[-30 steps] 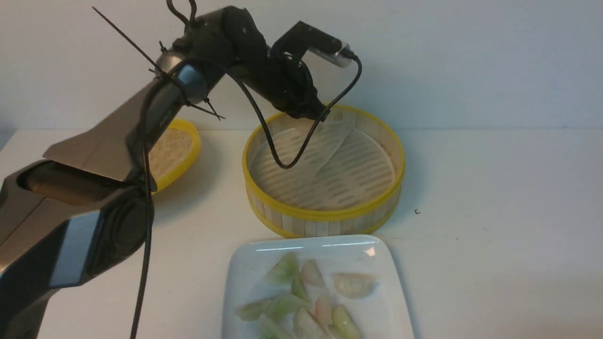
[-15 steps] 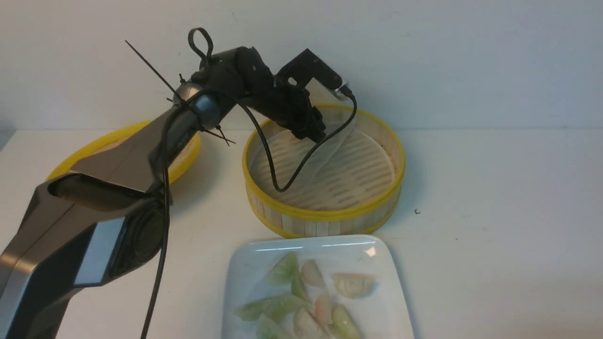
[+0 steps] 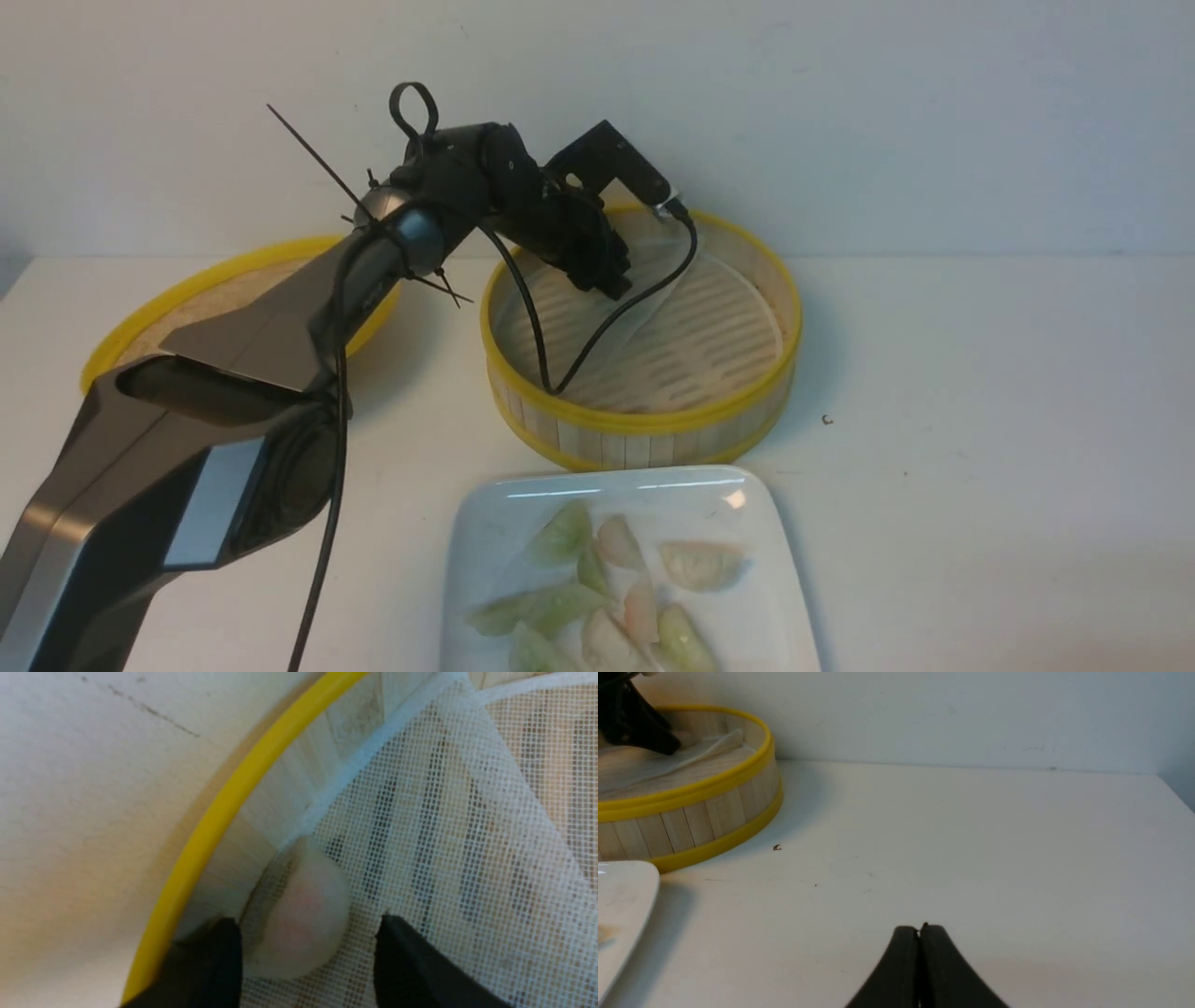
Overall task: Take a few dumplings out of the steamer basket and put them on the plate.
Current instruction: Use the left arm to grab a dumpling from the steamer
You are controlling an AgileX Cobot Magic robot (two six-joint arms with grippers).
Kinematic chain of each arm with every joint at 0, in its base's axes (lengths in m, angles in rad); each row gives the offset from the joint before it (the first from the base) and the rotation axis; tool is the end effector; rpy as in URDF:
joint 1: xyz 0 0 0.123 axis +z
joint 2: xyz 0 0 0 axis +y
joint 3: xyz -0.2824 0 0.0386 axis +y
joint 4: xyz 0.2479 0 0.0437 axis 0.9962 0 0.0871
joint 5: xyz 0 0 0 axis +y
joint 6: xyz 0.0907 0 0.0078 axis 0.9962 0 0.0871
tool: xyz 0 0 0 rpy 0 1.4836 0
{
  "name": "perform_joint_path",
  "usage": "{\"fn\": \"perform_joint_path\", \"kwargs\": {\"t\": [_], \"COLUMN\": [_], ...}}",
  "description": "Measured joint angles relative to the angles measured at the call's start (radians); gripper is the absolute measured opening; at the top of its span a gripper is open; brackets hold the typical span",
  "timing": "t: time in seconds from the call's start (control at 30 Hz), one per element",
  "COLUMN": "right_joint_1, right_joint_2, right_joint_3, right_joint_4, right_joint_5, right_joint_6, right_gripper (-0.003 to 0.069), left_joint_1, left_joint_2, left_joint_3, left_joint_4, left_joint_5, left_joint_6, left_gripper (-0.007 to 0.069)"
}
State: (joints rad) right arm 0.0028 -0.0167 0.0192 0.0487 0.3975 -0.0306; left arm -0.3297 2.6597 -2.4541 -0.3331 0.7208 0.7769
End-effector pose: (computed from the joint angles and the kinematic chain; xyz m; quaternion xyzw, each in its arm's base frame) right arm 0.0516 0.0019 0.1719 -0.0009 0.8085 0.0127 0.5884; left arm 0.5432 -0.2067 0.1473 0.4183 0.8241 -0.0648 0.3765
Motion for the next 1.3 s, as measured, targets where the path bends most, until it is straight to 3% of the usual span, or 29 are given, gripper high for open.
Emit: {"fn": "perform_joint_path", "kwargs": {"t": [0.07, 0.23, 0.3, 0.57, 0.83, 1.03, 1.3], "right_joint_1": [0.0, 0.0, 0.0, 0.0, 0.0, 0.0, 0.0], "right_joint_2": [0.0, 0.0, 0.0, 0.0, 0.0, 0.0, 0.0], "right_joint_3": [0.0, 0.0, 0.0, 0.0, 0.0, 0.0, 0.0], "right_joint_4": [0.0, 0.0, 0.0, 0.0, 0.0, 0.0, 0.0], "right_joint_5": [0.0, 0.0, 0.0, 0.0, 0.0, 0.0, 0.0], "right_joint_6": [0.0, 0.0, 0.0, 0.0, 0.0, 0.0, 0.0], "right_gripper": [-0.0014, -0.0014, -0.0014, -0.0014, -0.0014, -0.0014, -0.0014], "left_joint_1": [0.0, 0.0, 0.0, 0.0, 0.0, 0.0, 0.0], "left_joint_2": [0.0, -0.009, -0.019, -0.09, -0.098, -0.031, 0.045], "left_joint_3": [0.0, -0.019, -0.033, -0.154, -0.201, -0.2, -0.199], "left_joint_4": [-0.001, 0.0, 0.008, 0.018, 0.018, -0.001, 0.023], "left_joint_5": [0.008, 0.123, 0.2, 0.477, 0.399, 0.278, 0.181], "left_joint_6": [-0.005, -0.013, -0.025, -0.04, -0.04, -0.04, -0.04], "left_gripper": [0.0325, 0.0055, 0.0012, -0.0006, -0.0006, 0.0073, 0.0401]}}
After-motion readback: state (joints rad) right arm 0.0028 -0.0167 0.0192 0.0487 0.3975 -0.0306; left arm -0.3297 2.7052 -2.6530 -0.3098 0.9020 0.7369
